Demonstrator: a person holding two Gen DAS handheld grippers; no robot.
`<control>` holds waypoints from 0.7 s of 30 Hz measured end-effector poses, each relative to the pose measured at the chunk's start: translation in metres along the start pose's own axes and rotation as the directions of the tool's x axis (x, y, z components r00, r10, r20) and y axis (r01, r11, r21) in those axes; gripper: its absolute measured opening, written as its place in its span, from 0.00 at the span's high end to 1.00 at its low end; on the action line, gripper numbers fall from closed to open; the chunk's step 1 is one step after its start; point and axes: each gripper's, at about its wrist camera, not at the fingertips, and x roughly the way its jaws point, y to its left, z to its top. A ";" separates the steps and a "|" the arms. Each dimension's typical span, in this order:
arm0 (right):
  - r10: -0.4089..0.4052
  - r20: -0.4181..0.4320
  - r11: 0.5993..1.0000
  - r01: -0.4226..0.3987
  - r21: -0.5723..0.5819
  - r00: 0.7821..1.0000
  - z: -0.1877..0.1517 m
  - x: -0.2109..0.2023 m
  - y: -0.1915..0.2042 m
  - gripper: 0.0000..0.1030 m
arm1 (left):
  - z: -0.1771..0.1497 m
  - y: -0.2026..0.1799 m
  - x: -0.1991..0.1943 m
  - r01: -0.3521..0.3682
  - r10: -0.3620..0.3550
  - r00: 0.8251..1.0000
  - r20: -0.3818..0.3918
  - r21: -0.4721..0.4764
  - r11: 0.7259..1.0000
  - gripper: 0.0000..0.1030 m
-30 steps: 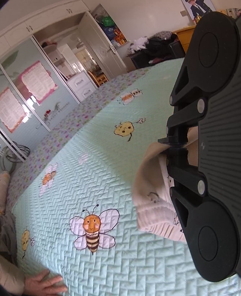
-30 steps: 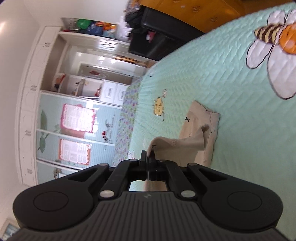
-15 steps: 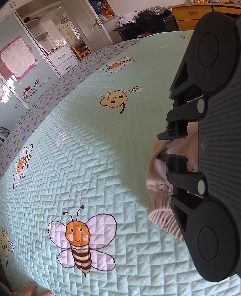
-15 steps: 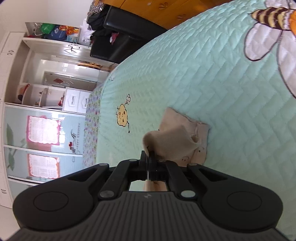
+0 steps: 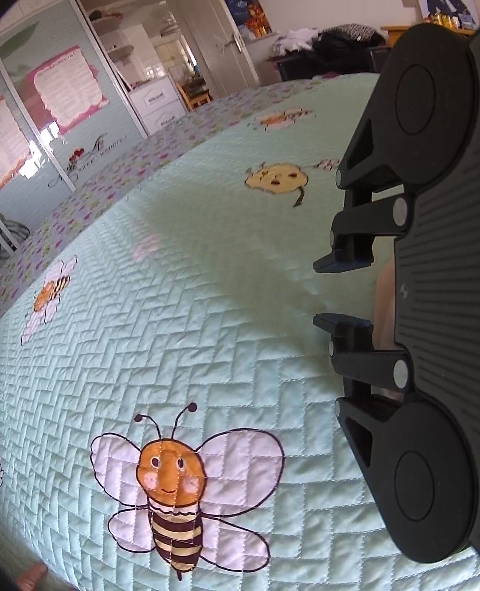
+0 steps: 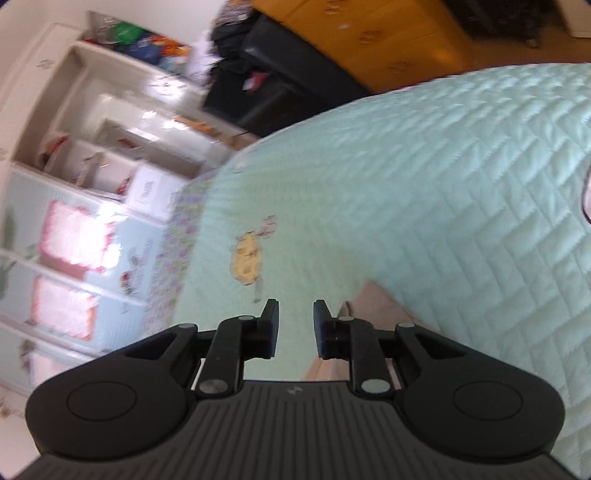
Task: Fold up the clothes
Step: 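Open both tools to release the folded pants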
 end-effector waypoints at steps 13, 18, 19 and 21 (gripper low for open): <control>0.089 -0.302 0.491 -0.305 -0.816 0.949 -0.141 -0.073 0.101 0.60 | -0.192 0.003 -0.133 0.018 -0.123 0.973 0.195 0.470 0.883 0.67; 0.039 -0.305 0.025 -0.307 -0.952 0.951 -0.214 -0.068 0.128 0.49 | -0.271 0.010 -0.143 0.030 -0.164 0.970 0.181 0.577 0.816 0.56; 0.011 -0.299 -0.049 -0.298 -0.953 0.954 -0.227 -0.063 0.129 0.49 | -0.278 0.013 -0.142 0.025 -0.160 0.969 0.186 0.572 0.820 0.41; -0.043 -0.293 -0.172 -0.296 -0.939 0.955 -0.248 -0.051 0.131 0.49 | -0.285 0.017 -0.138 0.000 -0.145 0.968 0.205 0.575 0.818 0.23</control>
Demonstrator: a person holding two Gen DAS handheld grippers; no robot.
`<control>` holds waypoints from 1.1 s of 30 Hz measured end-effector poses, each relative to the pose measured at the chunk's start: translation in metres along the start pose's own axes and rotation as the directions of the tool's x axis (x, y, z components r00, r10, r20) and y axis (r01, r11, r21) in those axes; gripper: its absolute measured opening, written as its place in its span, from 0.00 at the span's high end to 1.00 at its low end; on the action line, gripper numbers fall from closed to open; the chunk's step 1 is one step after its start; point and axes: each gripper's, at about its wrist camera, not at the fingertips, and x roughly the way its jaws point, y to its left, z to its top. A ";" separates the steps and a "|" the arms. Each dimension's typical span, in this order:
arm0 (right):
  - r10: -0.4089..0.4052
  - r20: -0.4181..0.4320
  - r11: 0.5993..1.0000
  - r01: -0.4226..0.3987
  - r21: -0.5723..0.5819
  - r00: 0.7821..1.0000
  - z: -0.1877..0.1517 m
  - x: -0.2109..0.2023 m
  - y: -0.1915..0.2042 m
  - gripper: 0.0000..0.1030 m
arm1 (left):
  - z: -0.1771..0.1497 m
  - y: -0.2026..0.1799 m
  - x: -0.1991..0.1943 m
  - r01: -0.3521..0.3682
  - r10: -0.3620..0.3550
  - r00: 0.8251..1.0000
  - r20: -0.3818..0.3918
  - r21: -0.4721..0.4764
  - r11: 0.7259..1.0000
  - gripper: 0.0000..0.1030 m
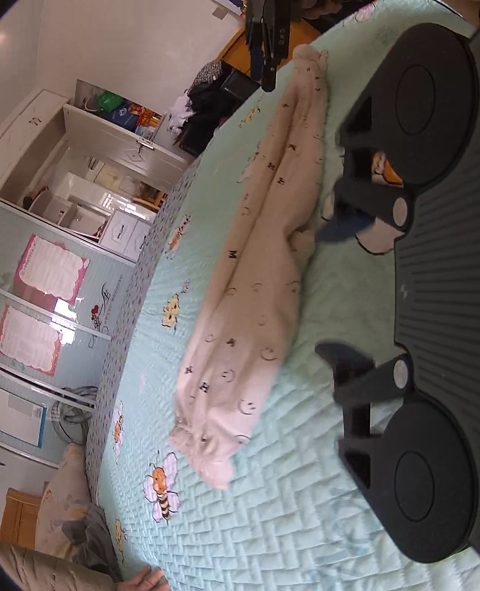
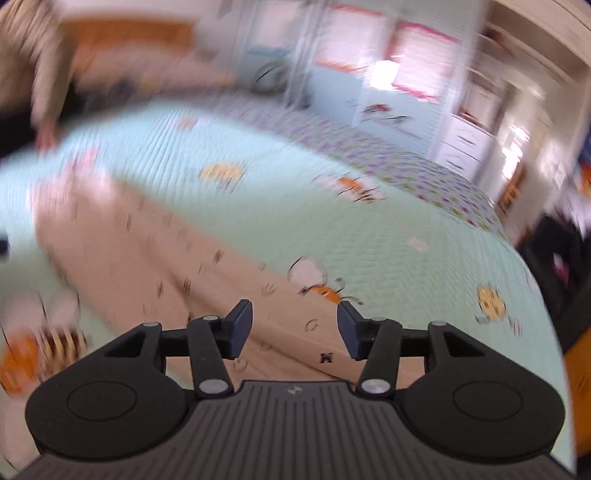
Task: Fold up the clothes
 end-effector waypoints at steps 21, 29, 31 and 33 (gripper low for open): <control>0.111 -0.276 0.933 -0.196 -0.303 0.955 0.002 0.103 0.015 0.91 | -0.024 -0.027 0.002 -0.146 0.100 0.978 0.183 0.259 0.955 0.09; 0.110 -0.258 0.940 -0.184 -0.287 0.960 0.014 0.103 0.006 0.96 | -0.025 -0.023 0.007 -0.149 0.114 0.981 0.154 0.240 0.959 0.08; 0.090 -0.235 0.949 -0.155 -0.276 0.968 0.021 0.105 0.000 0.96 | -0.025 -0.024 0.008 -0.150 0.115 0.982 0.149 0.245 0.958 0.08; 0.079 -0.232 0.951 -0.143 -0.273 0.970 0.028 0.111 -0.003 0.96 | -0.025 -0.024 0.009 -0.150 0.117 0.983 0.143 0.248 0.957 0.08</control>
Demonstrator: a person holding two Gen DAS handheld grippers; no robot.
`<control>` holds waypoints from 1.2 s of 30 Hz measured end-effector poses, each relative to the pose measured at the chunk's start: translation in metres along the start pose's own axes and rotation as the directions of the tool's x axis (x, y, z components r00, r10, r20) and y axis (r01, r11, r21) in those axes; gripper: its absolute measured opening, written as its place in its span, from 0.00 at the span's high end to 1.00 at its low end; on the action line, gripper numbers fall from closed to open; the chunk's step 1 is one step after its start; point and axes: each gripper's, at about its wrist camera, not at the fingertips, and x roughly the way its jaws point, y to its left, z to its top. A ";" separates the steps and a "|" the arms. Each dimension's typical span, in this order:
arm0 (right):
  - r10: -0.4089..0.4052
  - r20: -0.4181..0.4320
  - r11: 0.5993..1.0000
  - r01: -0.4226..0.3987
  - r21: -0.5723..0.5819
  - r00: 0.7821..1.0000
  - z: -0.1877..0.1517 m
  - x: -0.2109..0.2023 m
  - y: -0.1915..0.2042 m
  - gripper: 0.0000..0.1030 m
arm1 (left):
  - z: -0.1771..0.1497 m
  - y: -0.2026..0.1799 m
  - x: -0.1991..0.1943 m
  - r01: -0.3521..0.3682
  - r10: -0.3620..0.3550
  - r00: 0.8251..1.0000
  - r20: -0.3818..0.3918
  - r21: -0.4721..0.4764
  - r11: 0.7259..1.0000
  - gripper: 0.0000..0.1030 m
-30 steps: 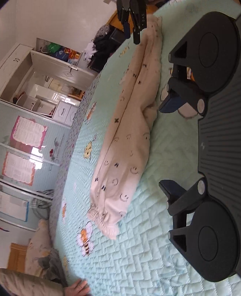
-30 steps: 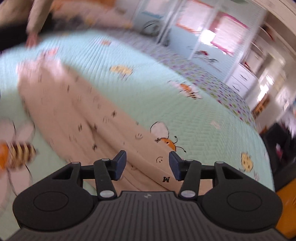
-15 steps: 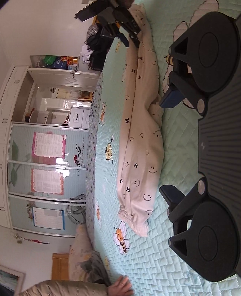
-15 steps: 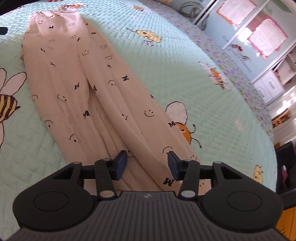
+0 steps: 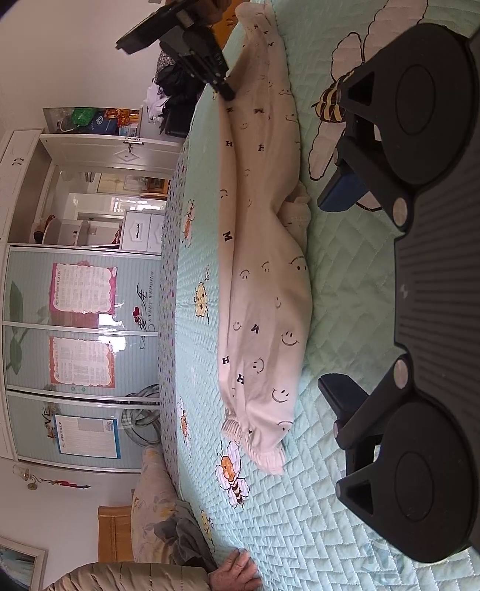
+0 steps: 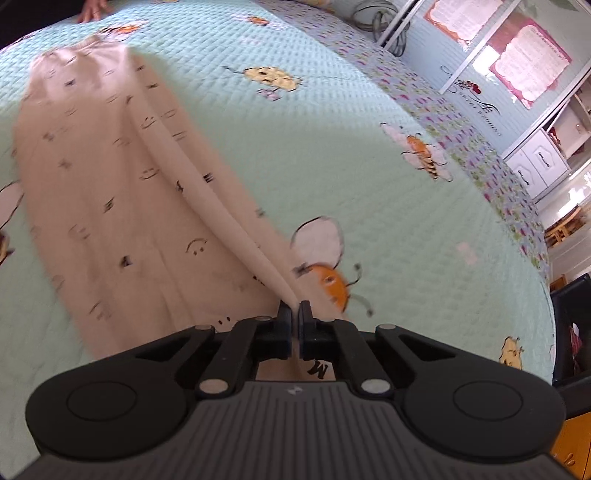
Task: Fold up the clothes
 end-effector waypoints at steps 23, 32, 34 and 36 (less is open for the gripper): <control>-0.308 -0.207 0.558 0.352 0.751 0.929 -0.188 -0.088 -0.147 0.38 | -0.001 0.000 0.004 -0.001 0.001 1.000 -0.029 -0.005 1.000 0.08; -0.132 0.069 0.123 -0.053 0.991 0.989 -0.286 -0.082 -0.144 0.39 | -0.001 -0.003 0.007 -0.016 0.016 0.999 -0.047 0.009 1.000 0.08; -0.117 0.090 0.133 -0.074 0.988 0.989 -0.286 -0.075 -0.138 0.39 | -0.001 -0.004 0.007 -0.019 0.020 0.998 -0.051 0.014 1.000 0.08; -0.111 0.112 0.145 -0.095 0.985 0.987 -0.285 -0.070 -0.132 0.39 | -0.001 -0.005 0.007 -0.021 0.022 0.998 -0.055 0.018 1.000 0.08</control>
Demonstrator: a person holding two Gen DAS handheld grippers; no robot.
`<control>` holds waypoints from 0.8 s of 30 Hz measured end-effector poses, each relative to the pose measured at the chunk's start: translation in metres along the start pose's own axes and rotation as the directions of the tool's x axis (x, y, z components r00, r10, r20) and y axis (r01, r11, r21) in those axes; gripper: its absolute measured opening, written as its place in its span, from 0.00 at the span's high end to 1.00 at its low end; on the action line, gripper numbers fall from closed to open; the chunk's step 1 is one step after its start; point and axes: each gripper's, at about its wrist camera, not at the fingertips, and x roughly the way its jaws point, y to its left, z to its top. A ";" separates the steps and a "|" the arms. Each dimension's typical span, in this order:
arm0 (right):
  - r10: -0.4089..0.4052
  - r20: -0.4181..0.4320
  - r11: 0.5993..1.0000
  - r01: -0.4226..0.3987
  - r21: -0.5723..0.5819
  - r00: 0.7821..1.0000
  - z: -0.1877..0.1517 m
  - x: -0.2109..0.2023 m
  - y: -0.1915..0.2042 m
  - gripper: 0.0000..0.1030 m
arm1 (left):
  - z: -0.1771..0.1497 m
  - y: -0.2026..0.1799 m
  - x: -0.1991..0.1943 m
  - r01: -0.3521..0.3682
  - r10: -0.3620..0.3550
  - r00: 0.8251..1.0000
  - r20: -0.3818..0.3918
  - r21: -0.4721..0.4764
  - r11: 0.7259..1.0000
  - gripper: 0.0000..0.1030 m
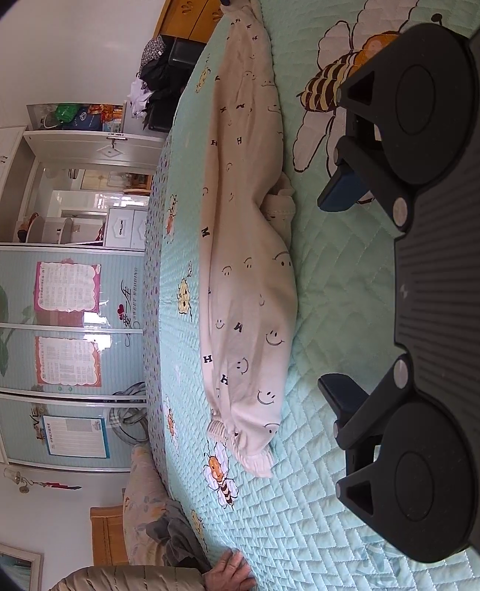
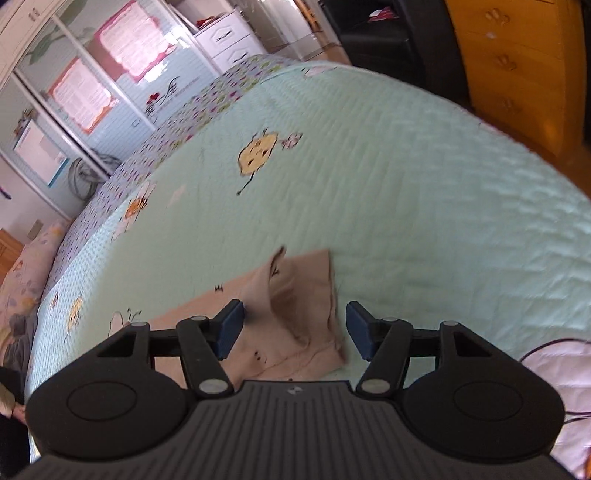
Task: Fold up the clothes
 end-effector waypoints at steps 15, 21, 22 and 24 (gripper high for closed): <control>-0.004 0.007 0.994 0.005 -0.110 1.000 -0.008 -0.008 0.027 0.91 | -0.001 -0.001 0.000 0.003 -0.003 1.000 -0.012 -0.004 1.000 0.08; -0.086 0.063 0.983 0.095 -0.154 0.994 0.014 -0.033 0.056 0.91 | -0.001 0.001 0.003 0.000 0.000 1.000 -0.018 -0.002 1.000 0.08; -0.128 0.039 0.978 0.132 -0.162 0.991 0.016 -0.030 0.059 0.90 | 0.000 0.001 0.003 -0.001 0.001 1.000 -0.020 -0.002 1.000 0.08; -0.222 -0.009 0.961 0.217 -0.169 0.975 0.014 -0.020 0.054 0.77 | 0.000 0.001 0.003 -0.002 0.002 1.000 -0.021 -0.003 1.000 0.08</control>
